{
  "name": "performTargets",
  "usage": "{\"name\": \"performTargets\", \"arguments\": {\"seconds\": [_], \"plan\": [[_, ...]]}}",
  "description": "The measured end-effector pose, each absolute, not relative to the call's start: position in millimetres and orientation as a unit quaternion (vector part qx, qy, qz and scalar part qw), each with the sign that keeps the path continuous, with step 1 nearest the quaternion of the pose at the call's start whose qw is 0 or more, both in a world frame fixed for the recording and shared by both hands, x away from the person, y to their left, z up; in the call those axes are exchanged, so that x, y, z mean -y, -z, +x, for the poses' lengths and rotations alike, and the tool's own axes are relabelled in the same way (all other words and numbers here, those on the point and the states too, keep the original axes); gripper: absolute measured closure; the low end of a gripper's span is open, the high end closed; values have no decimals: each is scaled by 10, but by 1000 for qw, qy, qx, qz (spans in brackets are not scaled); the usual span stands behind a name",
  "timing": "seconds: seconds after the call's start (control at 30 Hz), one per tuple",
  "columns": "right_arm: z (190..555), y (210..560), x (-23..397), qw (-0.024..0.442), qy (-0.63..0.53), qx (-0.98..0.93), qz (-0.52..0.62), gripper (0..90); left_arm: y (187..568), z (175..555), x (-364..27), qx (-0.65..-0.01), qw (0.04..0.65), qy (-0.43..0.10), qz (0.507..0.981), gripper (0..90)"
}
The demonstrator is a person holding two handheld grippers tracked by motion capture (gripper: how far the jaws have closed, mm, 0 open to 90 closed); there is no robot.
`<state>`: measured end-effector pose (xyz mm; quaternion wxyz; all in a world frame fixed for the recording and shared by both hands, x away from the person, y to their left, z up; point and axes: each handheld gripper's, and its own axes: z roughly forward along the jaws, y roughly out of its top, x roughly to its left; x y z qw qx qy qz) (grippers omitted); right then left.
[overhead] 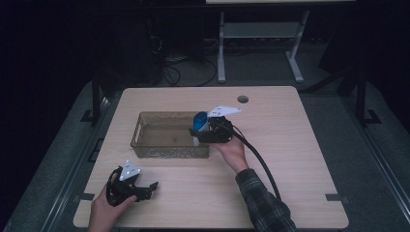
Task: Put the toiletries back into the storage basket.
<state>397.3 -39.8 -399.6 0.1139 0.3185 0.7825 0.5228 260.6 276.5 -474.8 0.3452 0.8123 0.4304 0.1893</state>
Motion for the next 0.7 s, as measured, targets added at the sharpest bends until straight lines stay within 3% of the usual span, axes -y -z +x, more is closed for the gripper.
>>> {"name": "performTargets", "arguments": {"seconds": [0.3, 0.53, 0.7], "plan": [[3953, 3992, 385, 118, -516, -790, 310, 325, 4748, 2606, -2765, -430, 345, -189, 812, 129], [3953, 3986, 369, 108, -510, -794, 314, 135, 4748, 2606, -2765, -430, 345, -189, 812, 129], [3943, 3938, 409, 106, -519, -787, 317, 119, 4748, 2606, -2765, -430, 345, -189, 812, 129]]}}
